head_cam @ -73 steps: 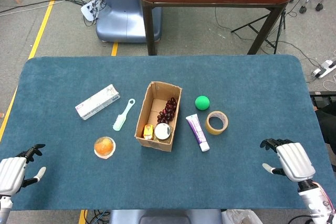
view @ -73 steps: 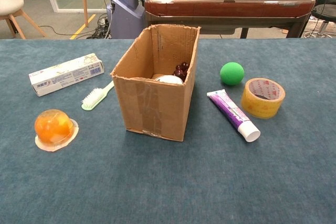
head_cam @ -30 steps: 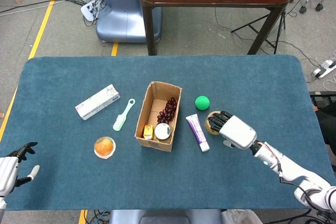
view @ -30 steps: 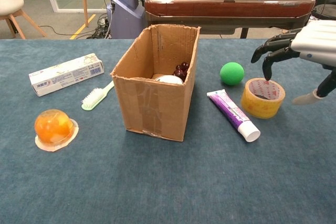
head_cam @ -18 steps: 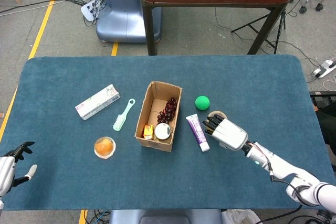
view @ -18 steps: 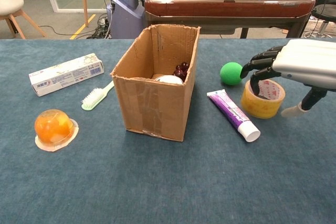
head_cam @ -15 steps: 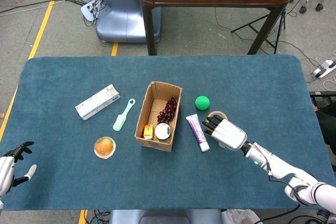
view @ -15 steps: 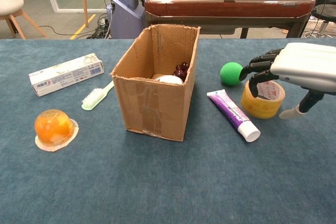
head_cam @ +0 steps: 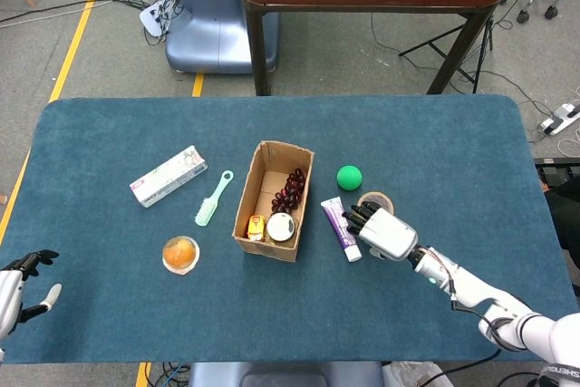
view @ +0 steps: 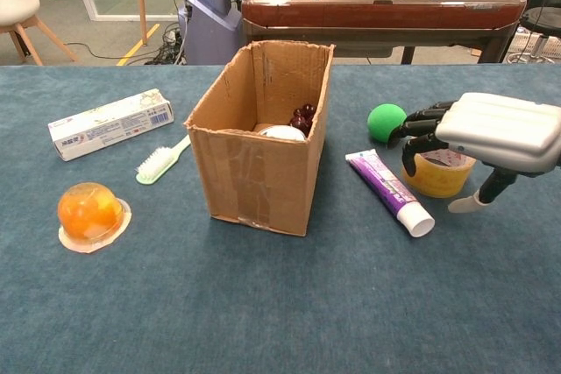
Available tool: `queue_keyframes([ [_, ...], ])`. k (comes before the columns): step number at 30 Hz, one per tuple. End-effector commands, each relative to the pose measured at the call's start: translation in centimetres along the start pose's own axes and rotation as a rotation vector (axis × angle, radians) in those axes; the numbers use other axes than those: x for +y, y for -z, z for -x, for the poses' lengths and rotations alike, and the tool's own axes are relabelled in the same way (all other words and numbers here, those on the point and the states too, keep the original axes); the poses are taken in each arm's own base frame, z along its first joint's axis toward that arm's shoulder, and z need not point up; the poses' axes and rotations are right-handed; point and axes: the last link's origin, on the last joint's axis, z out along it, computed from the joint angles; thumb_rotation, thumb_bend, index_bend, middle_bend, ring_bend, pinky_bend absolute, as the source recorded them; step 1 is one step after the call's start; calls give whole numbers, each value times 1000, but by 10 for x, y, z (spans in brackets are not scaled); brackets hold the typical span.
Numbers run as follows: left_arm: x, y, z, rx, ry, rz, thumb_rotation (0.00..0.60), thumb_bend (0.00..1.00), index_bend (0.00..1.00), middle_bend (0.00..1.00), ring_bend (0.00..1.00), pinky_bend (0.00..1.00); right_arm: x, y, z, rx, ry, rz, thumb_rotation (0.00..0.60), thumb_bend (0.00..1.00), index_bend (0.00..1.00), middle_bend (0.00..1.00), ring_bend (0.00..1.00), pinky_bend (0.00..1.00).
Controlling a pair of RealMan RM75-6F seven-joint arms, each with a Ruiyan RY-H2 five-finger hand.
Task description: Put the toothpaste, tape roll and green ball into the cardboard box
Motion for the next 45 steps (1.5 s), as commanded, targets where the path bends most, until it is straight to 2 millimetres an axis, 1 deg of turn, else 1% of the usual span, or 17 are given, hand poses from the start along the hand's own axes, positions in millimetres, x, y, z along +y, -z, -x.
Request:
queue_keyframes([
  [1,0,0,0,-2,-1,-3,600,274,420,399,455,651,-3,-3,4,8,-11,-7,600,0,436,212,172,276],
  [4,-1,0,-1,-1,-2,-8,600,274,502,400,455,651,-4,-5,8,9,-18,-10,600,0,436,213,172,276],
  [6,-1,0,-2,-1,-5,-10,600,274,607,407,455,651,-4,-7,10,10,-22,-11,600,0,436,215,172,275],
  [9,-2,1,-3,-1,-6,-14,600,274,649,416,455,651,-5,-10,13,8,-28,-8,600,0,436,218,172,276],
  [15,-3,2,-5,0,-12,-22,600,274,640,426,455,651,-9,-15,18,15,-51,-11,600,0,436,221,172,276],
  [35,-7,4,-11,19,-34,-47,600,274,623,437,455,651,-31,-33,20,67,-125,-52,600,0,436,227,172,276],
  [38,-7,4,-11,17,-34,-46,600,274,618,437,455,651,-30,-34,19,62,-119,-54,600,0,436,230,172,276],
  [45,-7,4,-11,17,-33,-44,600,274,596,437,455,651,-20,-34,14,-9,-115,-53,600,0,436,237,172,276],
])
